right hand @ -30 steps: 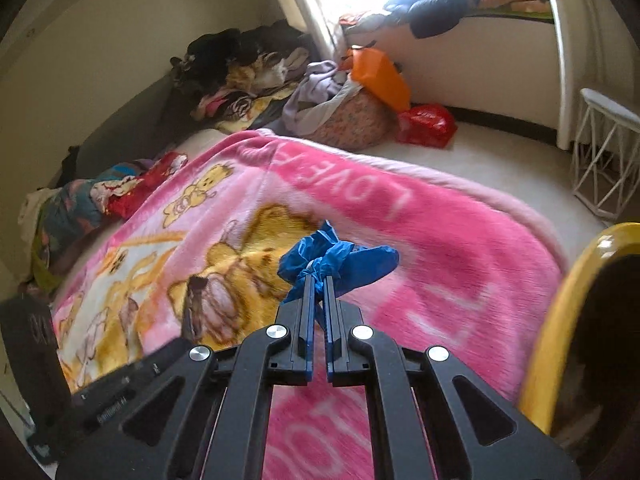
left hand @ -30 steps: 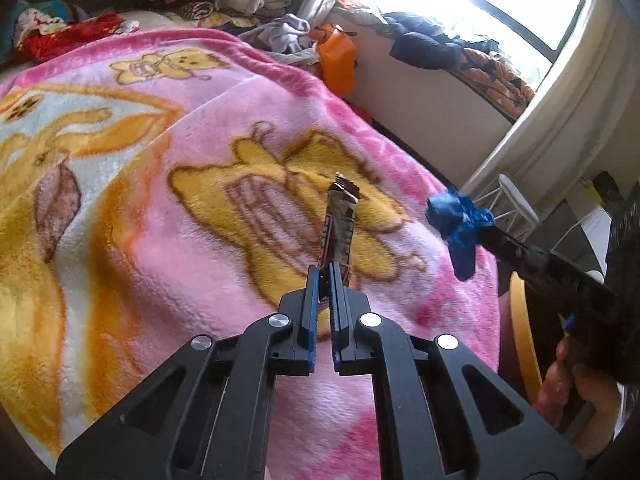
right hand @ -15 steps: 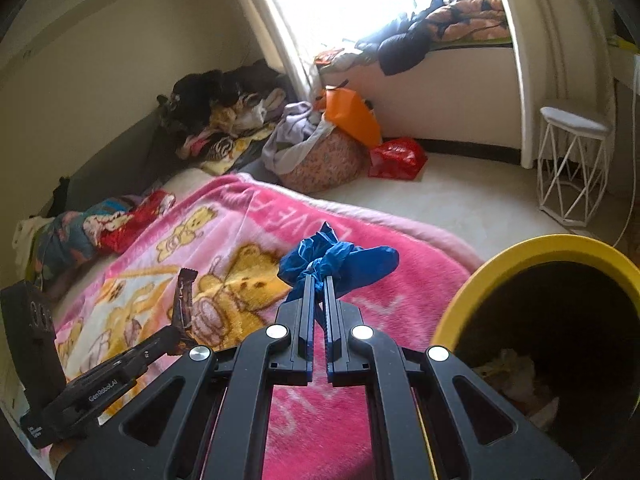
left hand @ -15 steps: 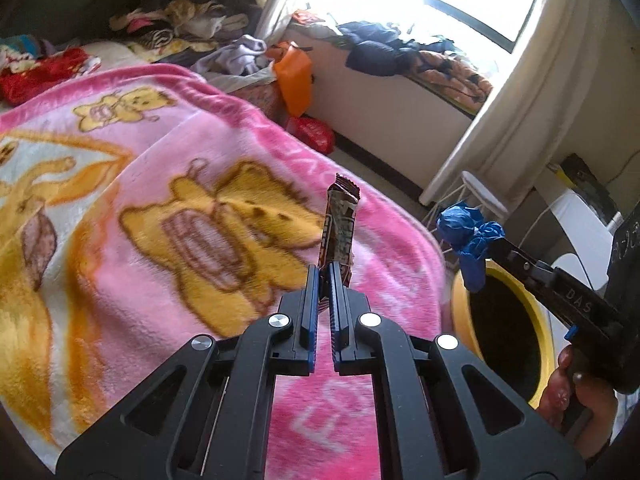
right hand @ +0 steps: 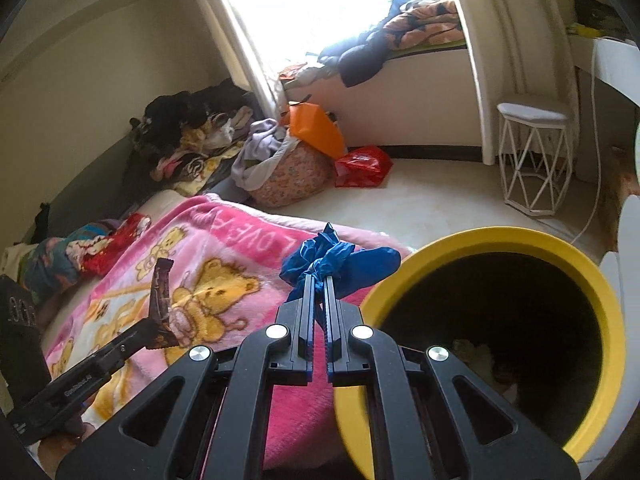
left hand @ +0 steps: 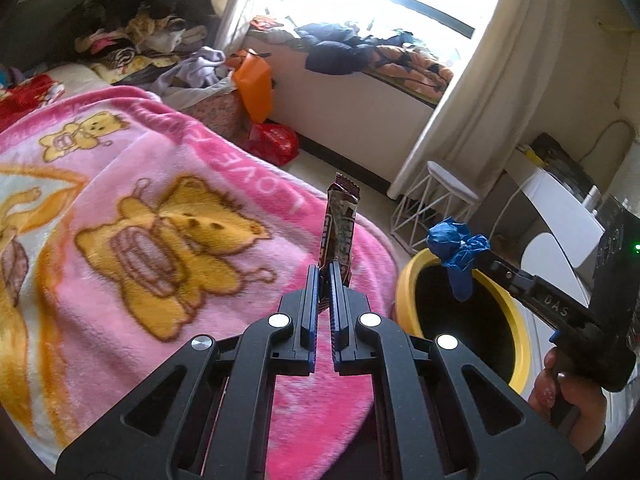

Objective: Collect trash
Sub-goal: 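Carry the blue wrapper and brown candy wrapper with both tools over the yellow bin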

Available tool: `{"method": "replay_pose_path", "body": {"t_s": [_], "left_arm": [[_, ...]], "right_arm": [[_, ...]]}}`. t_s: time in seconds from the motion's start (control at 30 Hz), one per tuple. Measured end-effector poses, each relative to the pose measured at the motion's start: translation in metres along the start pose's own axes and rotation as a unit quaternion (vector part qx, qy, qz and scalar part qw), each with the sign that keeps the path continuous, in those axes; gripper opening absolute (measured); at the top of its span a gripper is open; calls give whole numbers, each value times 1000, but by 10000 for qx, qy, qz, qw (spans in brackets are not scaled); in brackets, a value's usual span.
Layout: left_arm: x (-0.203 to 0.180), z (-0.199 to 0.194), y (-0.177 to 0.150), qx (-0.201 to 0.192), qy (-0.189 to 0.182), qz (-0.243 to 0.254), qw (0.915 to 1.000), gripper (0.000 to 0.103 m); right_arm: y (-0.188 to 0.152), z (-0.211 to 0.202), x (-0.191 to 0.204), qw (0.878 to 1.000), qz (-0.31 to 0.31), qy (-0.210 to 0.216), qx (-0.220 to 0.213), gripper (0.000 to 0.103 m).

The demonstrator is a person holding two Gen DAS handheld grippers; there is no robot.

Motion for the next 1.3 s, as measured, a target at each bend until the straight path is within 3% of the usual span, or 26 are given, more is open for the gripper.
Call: {"method": "replay_pose_path", "body": {"t_s": [0.63,1.3], "left_arm": [[-60,-6,-11,-49,-381,616,9974,3],[-132,3,-38,29,-782,1435,9866,3]], "right_arm": [[-8,-49,-47,9970,213,-698,-275,4],[-18,-80,-101,9906,675,-1165,-232,4]]}}
Point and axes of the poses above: each gripper's, at about its wrist camera, not at the fingertips, and z roughly the way its jaws point, x to its left, y to its top, the point moved 2 cm from there along z, roughly the way its jaws point, and after that the axes turned 13 degrees about y, right-handed, at the moved point
